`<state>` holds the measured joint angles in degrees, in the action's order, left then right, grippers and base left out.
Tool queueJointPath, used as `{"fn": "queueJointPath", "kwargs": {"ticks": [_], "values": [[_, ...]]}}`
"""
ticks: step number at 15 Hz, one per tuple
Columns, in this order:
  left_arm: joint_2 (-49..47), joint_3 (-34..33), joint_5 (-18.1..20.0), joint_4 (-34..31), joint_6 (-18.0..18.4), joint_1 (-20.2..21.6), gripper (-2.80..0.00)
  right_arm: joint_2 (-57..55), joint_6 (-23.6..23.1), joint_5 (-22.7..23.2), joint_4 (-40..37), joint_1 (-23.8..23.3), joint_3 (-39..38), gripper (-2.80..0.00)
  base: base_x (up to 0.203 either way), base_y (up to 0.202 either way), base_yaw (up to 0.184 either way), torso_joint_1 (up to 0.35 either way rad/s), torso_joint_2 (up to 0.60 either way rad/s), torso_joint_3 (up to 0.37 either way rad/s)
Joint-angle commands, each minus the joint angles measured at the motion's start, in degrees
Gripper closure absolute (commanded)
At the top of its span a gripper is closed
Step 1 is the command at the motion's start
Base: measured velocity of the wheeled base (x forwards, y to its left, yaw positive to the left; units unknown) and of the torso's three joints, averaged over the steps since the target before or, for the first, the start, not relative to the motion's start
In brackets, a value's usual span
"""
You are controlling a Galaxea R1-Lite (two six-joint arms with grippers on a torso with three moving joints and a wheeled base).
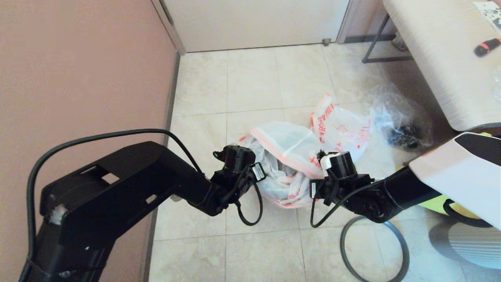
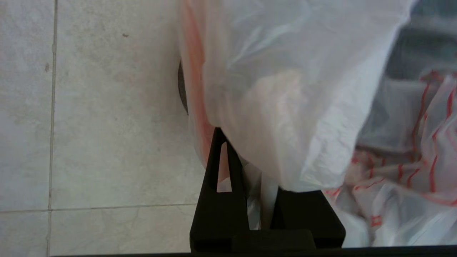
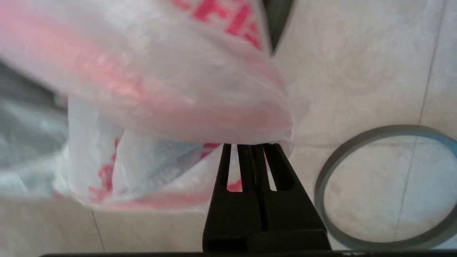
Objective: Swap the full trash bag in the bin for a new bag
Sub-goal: Put the new garbage bag on the trash can
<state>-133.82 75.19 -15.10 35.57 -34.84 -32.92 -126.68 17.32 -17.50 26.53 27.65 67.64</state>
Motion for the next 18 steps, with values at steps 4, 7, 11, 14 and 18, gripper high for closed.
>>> {"fn": "queueJointPath", "kwargs": {"ticks": [4,7,11,14,18], "values": [[-0.30,-0.05,-0.01,0.11,-0.14,-0.12,0.00,-0.16,1.11,-2.43,0.27,-2.09,3.44,0.00,0.000,0.000,0.000,0.000,0.00,0.000],[-0.30,-0.05,-0.01,0.11,-0.14,-0.21,0.00,0.12,1.12,-3.24,0.18,-2.51,4.00,0.00,0.000,0.000,0.000,0.000,0.00,0.000],[-0.22,-0.40,-0.01,0.20,-0.14,-0.21,0.00,-1.16,1.05,-5.78,-0.45,-2.74,6.36,0.00,0.000,0.000,0.000,0.000,0.00,0.000],[-0.22,-0.22,-0.01,0.11,-0.14,-0.21,0.00,-1.98,1.04,-9.74,-5.08,-2.78,6.72,0.00,0.000,0.000,0.000,0.000,0.00,0.000],[-0.22,-0.48,0.07,0.02,-0.05,-0.56,0.00,-2.20,1.12,-9.60,-5.25,-3.53,11.86,0.00,0.000,0.000,0.000,0.000,0.00,0.000]]}}
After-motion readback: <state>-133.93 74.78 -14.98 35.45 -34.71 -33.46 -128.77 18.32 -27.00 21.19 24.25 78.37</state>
